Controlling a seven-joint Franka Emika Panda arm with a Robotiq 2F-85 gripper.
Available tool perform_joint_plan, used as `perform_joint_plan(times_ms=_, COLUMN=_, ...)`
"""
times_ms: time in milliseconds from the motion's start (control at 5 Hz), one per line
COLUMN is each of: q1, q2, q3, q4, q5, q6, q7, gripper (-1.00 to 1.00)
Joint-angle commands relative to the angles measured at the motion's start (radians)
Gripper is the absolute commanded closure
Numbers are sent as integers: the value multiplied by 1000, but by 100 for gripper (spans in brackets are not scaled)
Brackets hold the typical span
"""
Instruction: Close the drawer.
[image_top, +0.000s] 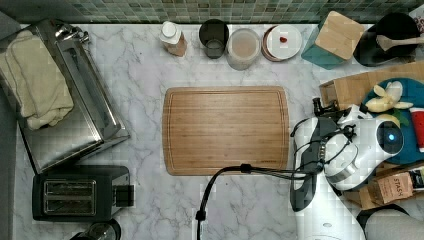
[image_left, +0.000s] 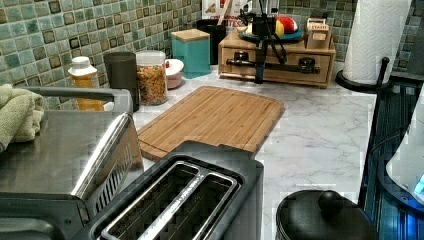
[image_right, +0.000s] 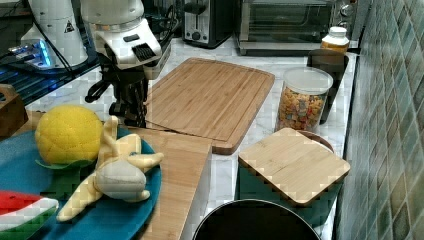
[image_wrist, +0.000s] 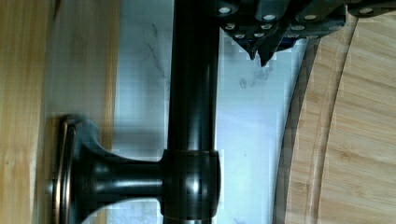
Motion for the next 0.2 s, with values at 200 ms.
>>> perform_joint_plan(times_ms=200, q1=-112, q2=61, q3=-93, q4=274, q5=0, q6=156, q7=-51, gripper=100)
